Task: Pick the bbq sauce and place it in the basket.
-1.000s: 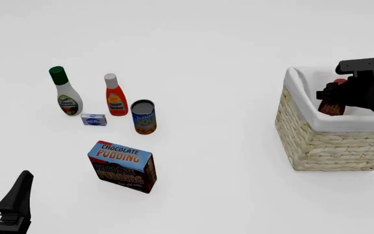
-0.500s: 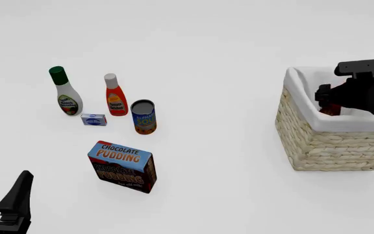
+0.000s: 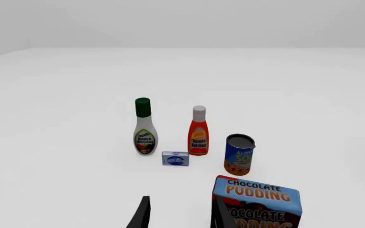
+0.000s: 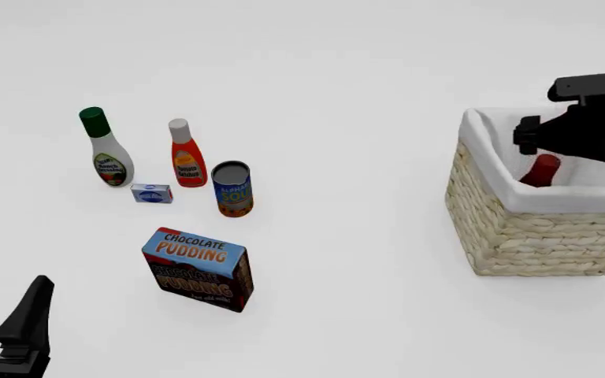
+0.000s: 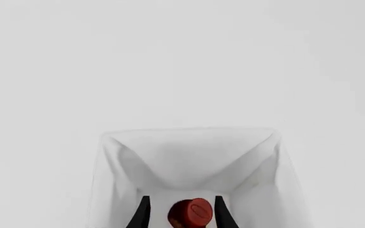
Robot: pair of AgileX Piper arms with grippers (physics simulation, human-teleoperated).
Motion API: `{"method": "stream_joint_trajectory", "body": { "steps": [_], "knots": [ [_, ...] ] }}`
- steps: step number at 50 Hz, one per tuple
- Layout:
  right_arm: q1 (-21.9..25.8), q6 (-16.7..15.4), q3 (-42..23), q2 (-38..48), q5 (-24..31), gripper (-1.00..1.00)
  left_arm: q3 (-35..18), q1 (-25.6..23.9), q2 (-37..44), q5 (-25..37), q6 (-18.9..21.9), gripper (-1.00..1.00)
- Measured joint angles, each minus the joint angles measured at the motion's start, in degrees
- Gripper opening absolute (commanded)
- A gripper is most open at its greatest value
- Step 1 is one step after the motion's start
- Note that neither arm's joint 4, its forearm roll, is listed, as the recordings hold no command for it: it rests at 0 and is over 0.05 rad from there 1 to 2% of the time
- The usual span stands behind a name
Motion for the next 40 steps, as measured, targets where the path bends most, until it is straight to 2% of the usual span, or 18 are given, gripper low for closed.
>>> {"method": "stream_joint_trajectory", "body": {
  "steps": [40],
  "knots": [
    [2.79, -1.40, -4.65, -13.36, 7.94, 1.00, 0.00, 0.00, 0.00, 0.00, 0.00, 1.00]
  ]
}}
